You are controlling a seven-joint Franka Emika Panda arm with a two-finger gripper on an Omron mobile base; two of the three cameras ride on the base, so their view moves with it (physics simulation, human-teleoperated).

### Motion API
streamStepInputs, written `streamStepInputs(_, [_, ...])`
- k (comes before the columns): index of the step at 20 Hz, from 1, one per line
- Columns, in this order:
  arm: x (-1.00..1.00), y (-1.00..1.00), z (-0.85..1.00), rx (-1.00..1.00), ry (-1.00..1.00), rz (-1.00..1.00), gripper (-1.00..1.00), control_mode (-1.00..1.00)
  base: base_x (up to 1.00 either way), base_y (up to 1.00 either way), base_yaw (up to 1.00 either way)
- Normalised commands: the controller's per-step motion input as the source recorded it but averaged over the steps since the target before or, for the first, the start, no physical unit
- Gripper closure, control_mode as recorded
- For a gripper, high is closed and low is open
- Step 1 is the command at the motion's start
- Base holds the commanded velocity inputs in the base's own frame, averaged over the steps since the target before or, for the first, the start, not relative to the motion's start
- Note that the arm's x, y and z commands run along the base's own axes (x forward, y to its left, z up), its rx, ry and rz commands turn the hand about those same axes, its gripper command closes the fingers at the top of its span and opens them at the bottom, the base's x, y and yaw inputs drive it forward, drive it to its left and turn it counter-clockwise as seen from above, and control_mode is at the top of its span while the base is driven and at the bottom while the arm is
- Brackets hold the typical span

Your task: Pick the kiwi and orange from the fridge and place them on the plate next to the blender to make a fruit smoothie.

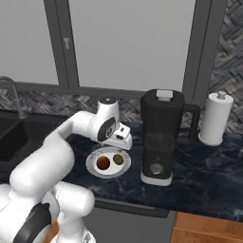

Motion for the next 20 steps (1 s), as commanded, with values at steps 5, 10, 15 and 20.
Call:
streamStepInputs(5, [-1.0,0.51,0.83,-0.13,-0.29,0.0,-1.0,-1.0,0.0,0.0,0.0])
streamStepInputs(10, [-1.0,0.5,0.99,-0.15,-0.42,0.0,-1.0,-1.0,0.0,0.0,0.0])
streamStepInputs(15, [-1.0,0.4,1.0,-0.15,-0.46,0.0,-1.0,-1.0,0.0,0.0,0.0])
streamStepInputs(20, [-0.7,0.11,0.68,-0.05,-0.24,0.01,-1.0,-1.0,0.0,0.0,0.0])
